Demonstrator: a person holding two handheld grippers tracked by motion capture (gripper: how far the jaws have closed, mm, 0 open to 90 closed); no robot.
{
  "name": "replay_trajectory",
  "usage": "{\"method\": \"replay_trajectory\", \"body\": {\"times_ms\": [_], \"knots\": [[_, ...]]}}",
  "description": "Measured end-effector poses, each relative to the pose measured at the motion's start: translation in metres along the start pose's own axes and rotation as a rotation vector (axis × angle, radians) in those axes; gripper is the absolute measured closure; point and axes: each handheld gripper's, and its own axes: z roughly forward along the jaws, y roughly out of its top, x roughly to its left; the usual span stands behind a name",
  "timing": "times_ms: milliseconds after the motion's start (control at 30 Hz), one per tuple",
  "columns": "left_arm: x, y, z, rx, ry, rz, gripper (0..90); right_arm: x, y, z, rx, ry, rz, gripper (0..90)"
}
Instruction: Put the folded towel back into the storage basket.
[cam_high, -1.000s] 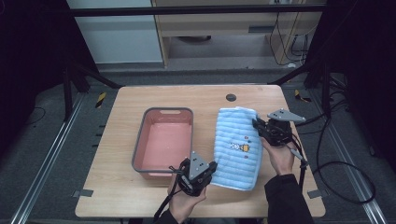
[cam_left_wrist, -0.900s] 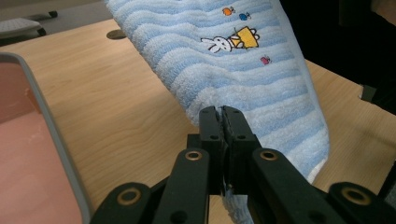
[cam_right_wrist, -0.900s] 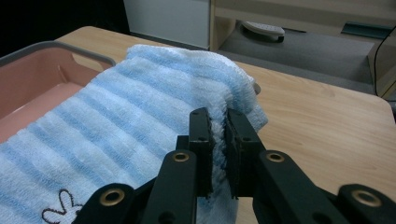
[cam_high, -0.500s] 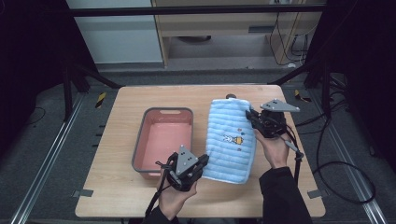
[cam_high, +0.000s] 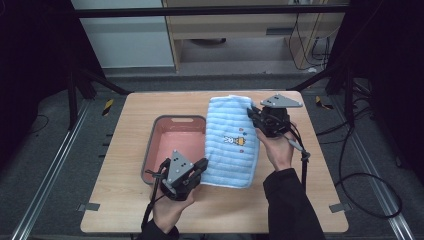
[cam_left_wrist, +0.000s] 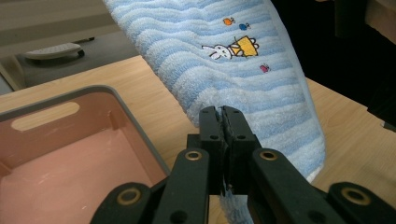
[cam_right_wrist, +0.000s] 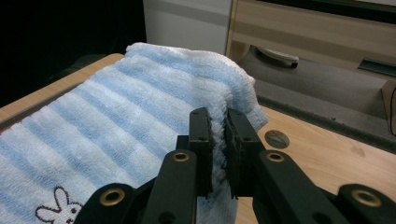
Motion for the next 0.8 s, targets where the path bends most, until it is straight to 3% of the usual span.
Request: {"method": "replay_trajectory", "body": {"times_ms": [467,800], "knots": [[0.029,0.002,-0.02,-0.021,0.045,-0.025,87.2,0.027,0.029,0.026,-0.001,0.033,-0.039,82.1],[0.044,0.0,-0.034,-0.035,0.074,-0.044,87.2,0.046,0.039,0.043,0.0,0.057,-0.052,82.1]]}}
